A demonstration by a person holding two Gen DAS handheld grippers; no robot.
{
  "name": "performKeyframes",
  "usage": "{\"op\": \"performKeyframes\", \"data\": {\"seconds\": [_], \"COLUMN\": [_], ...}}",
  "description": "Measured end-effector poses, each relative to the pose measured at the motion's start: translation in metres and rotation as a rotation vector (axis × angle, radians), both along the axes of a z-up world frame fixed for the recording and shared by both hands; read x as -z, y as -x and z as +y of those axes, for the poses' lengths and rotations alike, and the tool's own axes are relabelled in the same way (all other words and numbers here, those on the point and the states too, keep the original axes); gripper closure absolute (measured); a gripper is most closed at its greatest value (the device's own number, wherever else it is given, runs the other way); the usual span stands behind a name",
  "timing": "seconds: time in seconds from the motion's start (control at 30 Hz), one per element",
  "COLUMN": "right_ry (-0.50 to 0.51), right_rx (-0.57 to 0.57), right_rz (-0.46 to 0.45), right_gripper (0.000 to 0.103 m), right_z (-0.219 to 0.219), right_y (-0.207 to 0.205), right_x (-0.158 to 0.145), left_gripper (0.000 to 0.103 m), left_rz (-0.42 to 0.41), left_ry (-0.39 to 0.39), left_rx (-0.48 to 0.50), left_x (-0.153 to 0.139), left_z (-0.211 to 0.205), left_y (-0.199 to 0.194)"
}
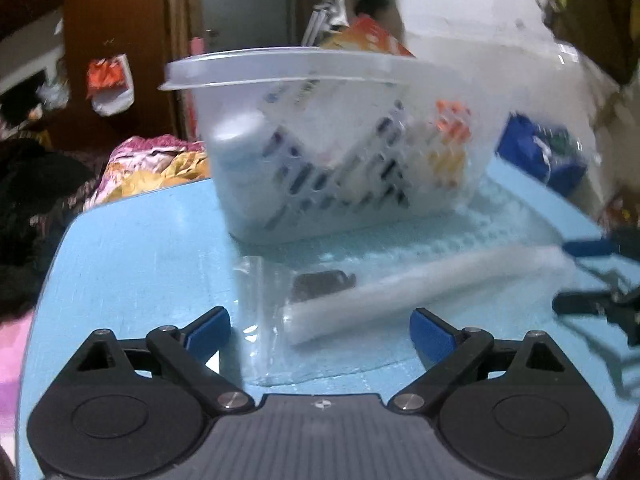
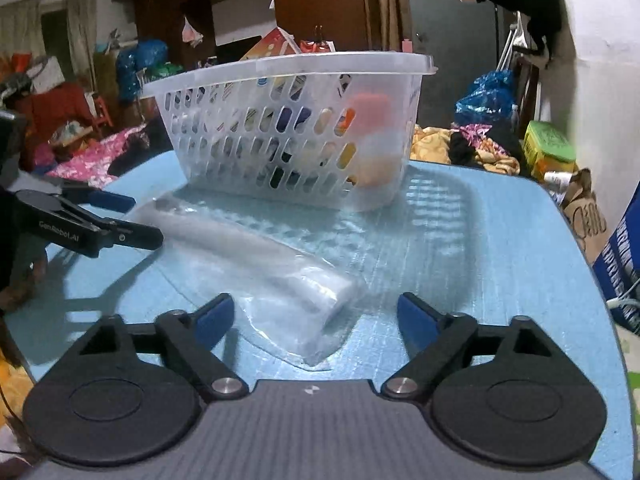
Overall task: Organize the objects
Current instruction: 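Grasp the clear plastic bag with the white roll using both tools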
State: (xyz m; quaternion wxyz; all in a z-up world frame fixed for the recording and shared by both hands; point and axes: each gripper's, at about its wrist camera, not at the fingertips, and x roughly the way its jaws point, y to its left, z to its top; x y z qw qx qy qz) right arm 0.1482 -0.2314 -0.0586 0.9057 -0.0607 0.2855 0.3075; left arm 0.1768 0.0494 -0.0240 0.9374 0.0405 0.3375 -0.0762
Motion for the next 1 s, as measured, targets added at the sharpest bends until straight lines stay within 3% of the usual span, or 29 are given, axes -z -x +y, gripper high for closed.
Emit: {"op": "performKeyframes", "data": {"seconds": [0.17, 0.4, 0.5, 0.73, 1.0], "right_ry": [0.025, 0.013, 0.009, 0.015, -0.017], "right_rx": [-0.008, -0.012, -0.004, 0.001, -0.002], "right_rz": [-0.034, -0.072, -0.081, -0.14, -0.156], "right_gripper": [0.035, 0.064, 0.074, 0.082, 0.086], "right_z": [0.005, 0.004, 0.004, 0.005, 0.002], "right_y": [0.003, 0.008, 0.009, 0.015, 0.017], "right_x": [0.002, 0.003, 0.002, 0.001, 0.001], "left_gripper": [0.009, 0.049, 0.061, 0.075, 0.083], "left_rz": [-0.005, -0.057, -0.063, -0.119, -0.155], "left_ry": [-0.014, -0.042, -0.042, -0.073, 0.004], "left_rx": [0.055, 0.053, 0.041, 0.031, 0.025], "left_x": [0.001, -0.002, -0.004, -0.004, -0.007], "left_z": [-0.007, -0.011, -0.01, -0.016, -0.005], "left_y": [0.003, 0.012, 0.013, 0.029, 0.035]}}
